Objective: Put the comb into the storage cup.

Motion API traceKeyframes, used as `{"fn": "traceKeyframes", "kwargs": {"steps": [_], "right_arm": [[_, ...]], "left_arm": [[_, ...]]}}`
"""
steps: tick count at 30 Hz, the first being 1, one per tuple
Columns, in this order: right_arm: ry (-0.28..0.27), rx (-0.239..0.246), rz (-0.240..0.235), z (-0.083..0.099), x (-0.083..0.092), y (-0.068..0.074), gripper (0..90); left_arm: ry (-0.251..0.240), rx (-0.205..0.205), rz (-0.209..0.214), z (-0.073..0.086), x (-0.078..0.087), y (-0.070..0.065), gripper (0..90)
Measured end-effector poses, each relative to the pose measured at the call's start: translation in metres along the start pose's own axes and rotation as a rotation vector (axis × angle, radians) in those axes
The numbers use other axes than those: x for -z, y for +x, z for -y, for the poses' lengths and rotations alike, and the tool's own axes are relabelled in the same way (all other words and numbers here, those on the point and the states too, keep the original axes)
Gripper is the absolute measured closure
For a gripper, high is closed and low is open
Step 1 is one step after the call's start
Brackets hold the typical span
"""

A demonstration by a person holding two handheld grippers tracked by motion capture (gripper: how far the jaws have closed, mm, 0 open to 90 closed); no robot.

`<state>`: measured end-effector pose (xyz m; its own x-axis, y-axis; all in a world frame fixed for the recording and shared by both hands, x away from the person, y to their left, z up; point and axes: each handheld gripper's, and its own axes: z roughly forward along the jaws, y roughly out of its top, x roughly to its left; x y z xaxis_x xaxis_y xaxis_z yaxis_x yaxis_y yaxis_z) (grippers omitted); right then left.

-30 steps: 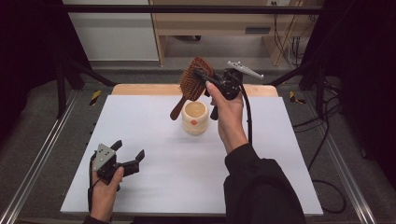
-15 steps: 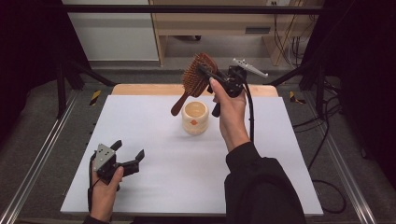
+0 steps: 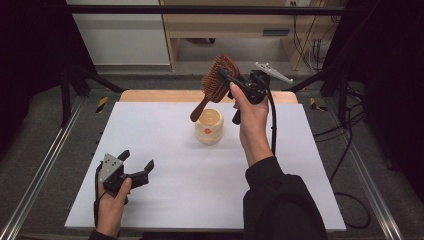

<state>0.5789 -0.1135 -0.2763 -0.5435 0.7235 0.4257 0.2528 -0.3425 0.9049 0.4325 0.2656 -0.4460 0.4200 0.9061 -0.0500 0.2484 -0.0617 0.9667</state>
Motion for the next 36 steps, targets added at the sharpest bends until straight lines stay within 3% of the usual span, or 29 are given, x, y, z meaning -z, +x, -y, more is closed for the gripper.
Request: {"fn": "traceKeyframes", "kwargs": {"steps": [16,36], "right_arm": [[-0.019,-0.003,0.068,-0.017,0.028,-0.025,52.3],[-0.006,0.018,0.085,-0.011,0.021,-0.032,52.3]], "left_arm": [[0.006,-0.007,-0.012,0.002,-0.001,-0.001,2.1],[-0.009,-0.005,-0.032,0.001,0.001,0.005,2.1]]}}
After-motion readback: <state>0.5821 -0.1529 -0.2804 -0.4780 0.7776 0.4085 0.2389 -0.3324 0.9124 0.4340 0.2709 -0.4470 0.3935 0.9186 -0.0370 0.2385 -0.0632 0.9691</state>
